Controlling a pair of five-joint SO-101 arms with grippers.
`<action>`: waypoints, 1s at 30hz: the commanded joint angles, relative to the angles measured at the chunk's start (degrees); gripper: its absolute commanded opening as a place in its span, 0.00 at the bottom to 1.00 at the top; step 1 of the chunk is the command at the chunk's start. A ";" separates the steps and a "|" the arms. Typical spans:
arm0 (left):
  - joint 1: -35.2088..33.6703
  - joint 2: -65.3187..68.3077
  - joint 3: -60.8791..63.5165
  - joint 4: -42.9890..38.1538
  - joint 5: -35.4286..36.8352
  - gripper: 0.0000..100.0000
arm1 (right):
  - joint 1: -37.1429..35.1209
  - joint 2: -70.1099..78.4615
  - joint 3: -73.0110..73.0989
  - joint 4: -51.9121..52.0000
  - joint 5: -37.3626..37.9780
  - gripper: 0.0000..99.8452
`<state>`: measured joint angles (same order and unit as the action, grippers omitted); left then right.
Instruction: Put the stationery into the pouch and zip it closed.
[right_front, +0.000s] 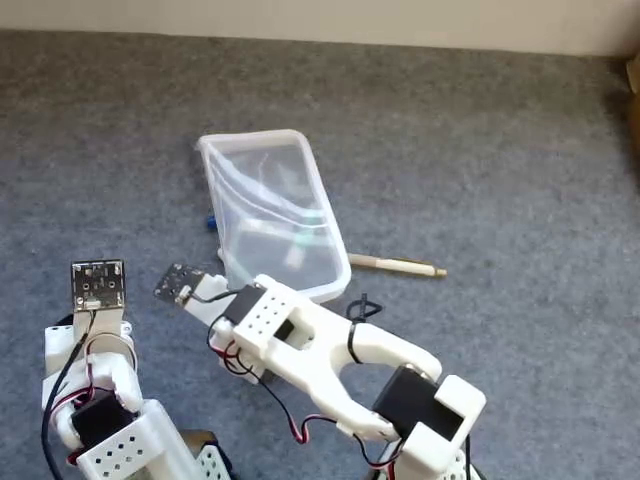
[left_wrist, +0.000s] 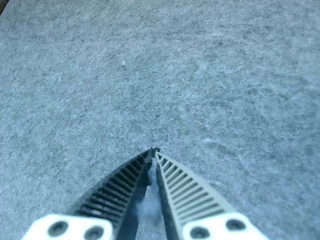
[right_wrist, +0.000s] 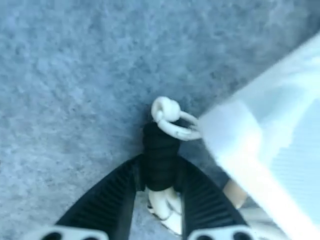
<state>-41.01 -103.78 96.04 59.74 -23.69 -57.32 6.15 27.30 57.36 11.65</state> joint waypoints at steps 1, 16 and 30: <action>1.10 -0.22 1.01 -0.88 0.44 0.01 | 1.89 -2.07 -2.77 0.75 0.44 0.01; 1.27 -0.31 1.01 -0.88 0.44 0.05 | 8.13 -28.79 6.81 5.58 0.26 0.01; 11.30 -0.31 -6.73 3.96 10.99 0.31 | 12.00 -46.81 6.90 7.34 0.00 0.01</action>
<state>-34.15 -103.78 95.25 60.88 -15.60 -46.24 -35.34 34.68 64.40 11.74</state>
